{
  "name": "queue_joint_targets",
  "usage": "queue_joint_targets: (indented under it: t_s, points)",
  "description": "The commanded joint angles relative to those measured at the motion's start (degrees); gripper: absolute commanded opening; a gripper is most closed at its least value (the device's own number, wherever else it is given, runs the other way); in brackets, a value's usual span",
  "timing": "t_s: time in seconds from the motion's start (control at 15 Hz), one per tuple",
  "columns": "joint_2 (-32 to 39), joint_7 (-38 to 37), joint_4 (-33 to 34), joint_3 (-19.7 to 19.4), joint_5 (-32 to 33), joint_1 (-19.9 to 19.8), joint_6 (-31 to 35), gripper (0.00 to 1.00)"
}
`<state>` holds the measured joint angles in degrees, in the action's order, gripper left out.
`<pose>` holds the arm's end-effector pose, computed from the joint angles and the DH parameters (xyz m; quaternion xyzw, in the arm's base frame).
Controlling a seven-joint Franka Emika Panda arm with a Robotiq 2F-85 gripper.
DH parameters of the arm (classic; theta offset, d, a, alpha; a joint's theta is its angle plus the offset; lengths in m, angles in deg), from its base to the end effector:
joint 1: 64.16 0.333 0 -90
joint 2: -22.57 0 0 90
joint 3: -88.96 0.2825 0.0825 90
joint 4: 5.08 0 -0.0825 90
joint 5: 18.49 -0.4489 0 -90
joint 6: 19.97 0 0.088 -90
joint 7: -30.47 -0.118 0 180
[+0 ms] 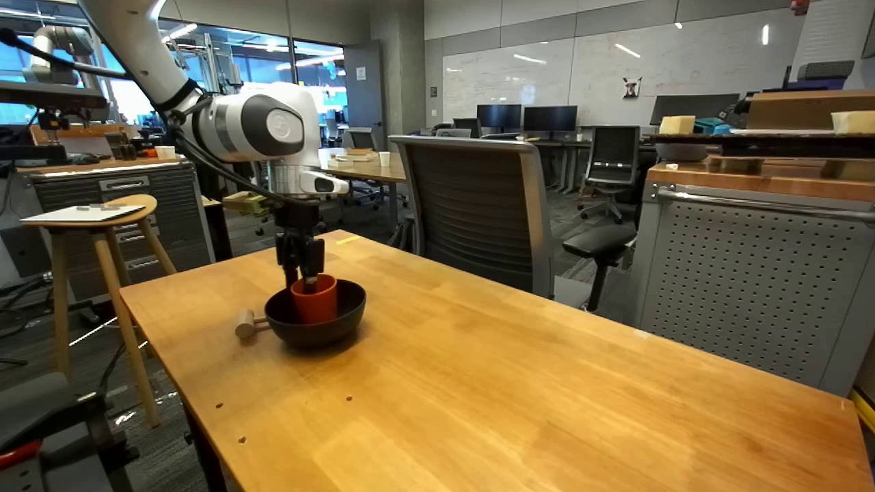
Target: Put the cup in the bowl then remove it out of the bowl then put it in the bowl
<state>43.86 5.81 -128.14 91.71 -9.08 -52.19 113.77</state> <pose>0.5550 0.1436 0.1178 0.9945 -0.0251 -0.0710 0.0732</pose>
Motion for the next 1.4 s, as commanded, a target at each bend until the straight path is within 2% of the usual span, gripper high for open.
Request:
queue_joint_targets:
  t_s: [0.0,0.27,0.4,0.93,1.33]
  points:
    - [1.5,-2.1,2.4,-1.2,2.1,1.8,-1.4,0.42]
    - [1.5,-3.0,2.6,-1.7,2.4,2.4,-1.8,0.11]
    - [0.5,-3.4,2.9,-2.0,3.7,3.0,-2.6,0.00]
    - [-4.9,-5.3,7.3,-0.8,9.3,5.5,-6.8,0.01]
    - [-2.3,-1.6,12.3,4.5,5.8,6.6,-5.1,0.01]
